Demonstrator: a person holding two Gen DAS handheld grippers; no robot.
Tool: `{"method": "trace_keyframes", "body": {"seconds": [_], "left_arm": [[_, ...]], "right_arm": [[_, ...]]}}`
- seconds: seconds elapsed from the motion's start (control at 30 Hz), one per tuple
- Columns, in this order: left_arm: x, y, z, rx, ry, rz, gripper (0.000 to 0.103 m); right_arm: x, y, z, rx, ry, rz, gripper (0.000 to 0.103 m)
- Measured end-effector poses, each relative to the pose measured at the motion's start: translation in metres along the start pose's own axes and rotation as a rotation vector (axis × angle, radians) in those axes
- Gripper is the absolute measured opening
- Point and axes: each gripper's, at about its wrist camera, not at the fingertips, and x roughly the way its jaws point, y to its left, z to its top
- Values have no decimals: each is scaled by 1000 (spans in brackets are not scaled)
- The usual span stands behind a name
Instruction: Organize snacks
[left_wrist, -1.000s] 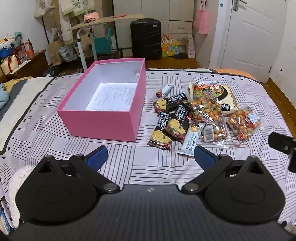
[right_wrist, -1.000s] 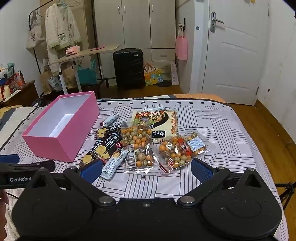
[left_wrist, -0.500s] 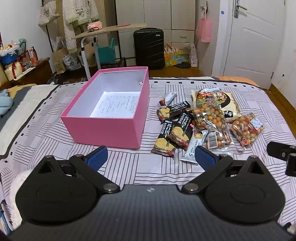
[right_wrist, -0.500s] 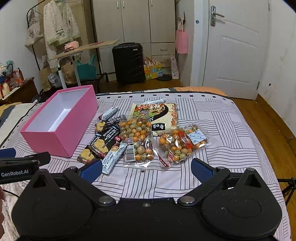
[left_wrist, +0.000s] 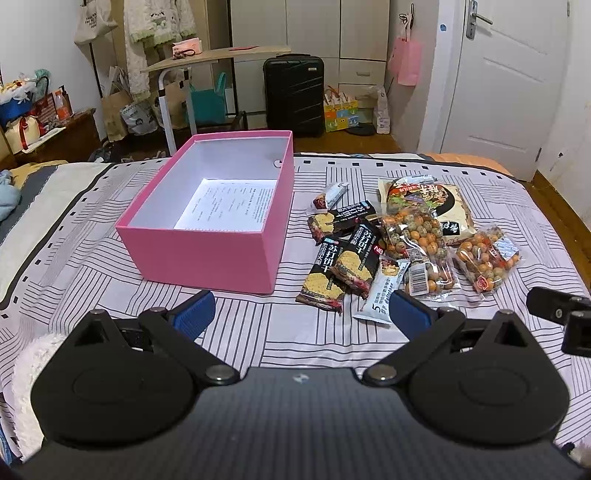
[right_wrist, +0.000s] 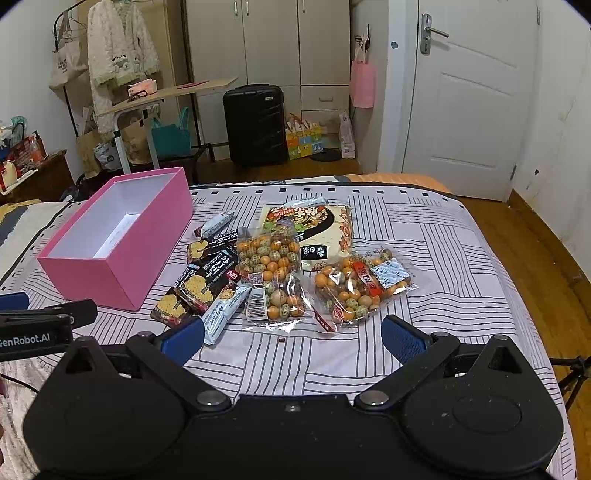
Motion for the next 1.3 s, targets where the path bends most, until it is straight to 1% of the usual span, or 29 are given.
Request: {"method": "trace_keyframes", "body": {"seconds": [0.23, 0.33, 0.47, 0.63, 0.7, 0.73, 0.8, 0.83, 0.9, 0.97, 1.07, 1.2, 1.3], "left_arm": [[1, -1, 0, -7, 2, -2, 103], [1, -1, -3, -23, -9, -11, 103], [-1, 0, -8, -33, -63, -4, 103], [-3, 2, -8, -32, -66, -39, 103], [-2, 3, -9, -22, -69, -46, 103], [-1, 4, -9, -19, -65, -45, 103], [6, 6, -8, -33, -28, -60, 102], [12, 8, -7, -41, 0, -83, 101], [25, 10, -4, -47, 60, -135, 100], [34, 8, 1, -22, 84, -163, 100], [46, 2, 17, 13, 93, -189, 99], [63, -20, 46, 86, 64, -233, 93], [85, -39, 64, 127, 60, -280, 85]], "right_arm": [[-1, 0, 0, -4, -17, -4, 103], [-7, 1, -1, -12, -60, -10, 103], [-13, 4, -1, -35, -109, -23, 103], [-15, 1, -1, -38, -133, 3, 103], [-15, -1, -3, -43, -165, -5, 103], [-16, -4, -4, -46, -205, -14, 103], [-20, -9, -6, -60, -291, -16, 103], [-21, -11, -6, -65, -325, -10, 103], [-21, -16, -4, -65, -357, -3, 103], [-17, -19, 2, -83, -347, 8, 103], [-5, -27, 12, -71, -283, 50, 103], [28, -45, 19, 3, -154, 111, 103], [64, -62, 13, 85, -55, 134, 103]]}}
